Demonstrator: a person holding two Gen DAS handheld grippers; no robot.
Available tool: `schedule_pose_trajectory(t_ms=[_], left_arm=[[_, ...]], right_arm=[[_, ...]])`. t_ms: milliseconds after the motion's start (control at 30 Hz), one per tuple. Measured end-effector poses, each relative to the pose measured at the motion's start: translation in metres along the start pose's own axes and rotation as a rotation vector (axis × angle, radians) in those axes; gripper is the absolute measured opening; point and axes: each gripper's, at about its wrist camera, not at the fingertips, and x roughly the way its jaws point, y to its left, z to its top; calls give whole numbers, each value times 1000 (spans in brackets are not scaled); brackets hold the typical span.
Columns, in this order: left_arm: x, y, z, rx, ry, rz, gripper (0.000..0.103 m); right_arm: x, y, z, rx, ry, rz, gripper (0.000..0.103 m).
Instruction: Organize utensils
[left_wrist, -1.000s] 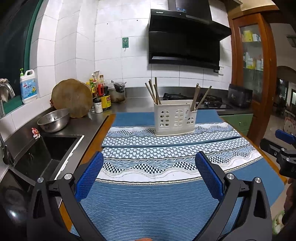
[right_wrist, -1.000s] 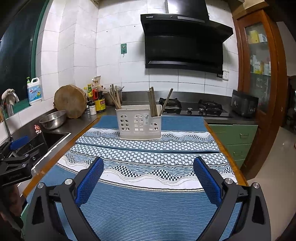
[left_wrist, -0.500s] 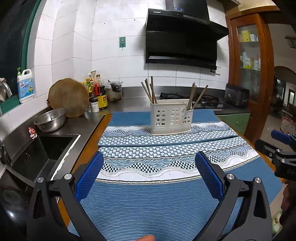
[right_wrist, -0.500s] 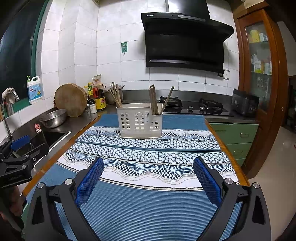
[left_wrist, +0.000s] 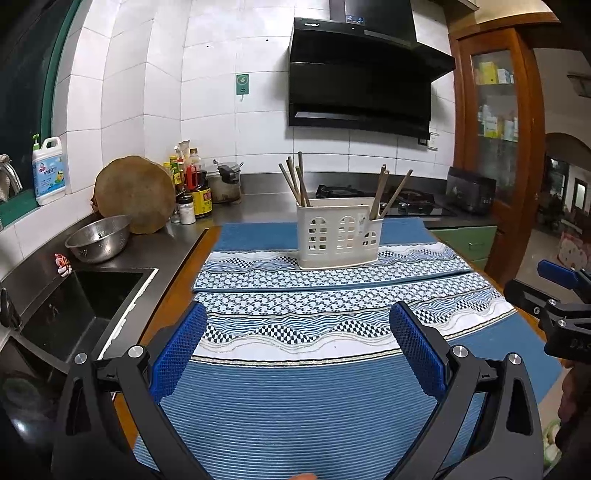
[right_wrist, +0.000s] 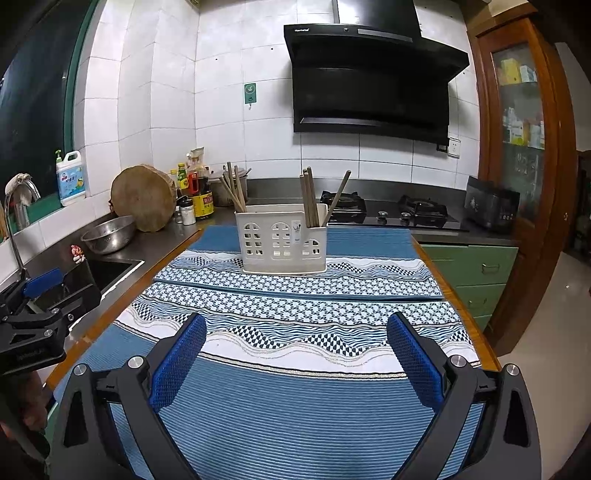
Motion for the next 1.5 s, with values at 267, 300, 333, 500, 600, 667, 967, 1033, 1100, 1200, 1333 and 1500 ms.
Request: schedule_pose_trajectory(t_ms=[267,300,333,500,600,667,967,1033,1100,1200,1333,1500], left_arm=[[-1,-4,-2,12,-6,-8,98],[-1,-4,-2,13,-6,-10,98],[-1,-5,-2,14,-5,-11,98],[-1,-5,-4,13,-2,-16,98],[0,-5,-3,12,-1,-17,98],[0,-5,-3,10,0,-18,98],[2,-8,-4,10,4,-27,98],[3,-8,-3,10,3,-29,98],[3,-9,-3,10,1,-30,98],[3,-11,-3,13,1,-32,98],[3,-11,-3,16,0,-33,98],[4,-13,-3,16,-2,-34,98]], right_arm=[[1,2,0,-7,5,1,95],[1,3,0,-9,5,1,95],[1,3,0,-9,6,3,95],[2,4,0,-18,3,3,96],[2,5,-1,-16,5,3,96],[2,5,-1,-17,5,1,96],[3,4,-1,-21,6,-1,96],[3,4,-1,-20,6,0,96],[2,4,-1,-20,5,0,96],[2,5,-1,-22,5,1,96],[2,7,0,-26,2,3,96],[1,6,0,-25,1,3,96]])
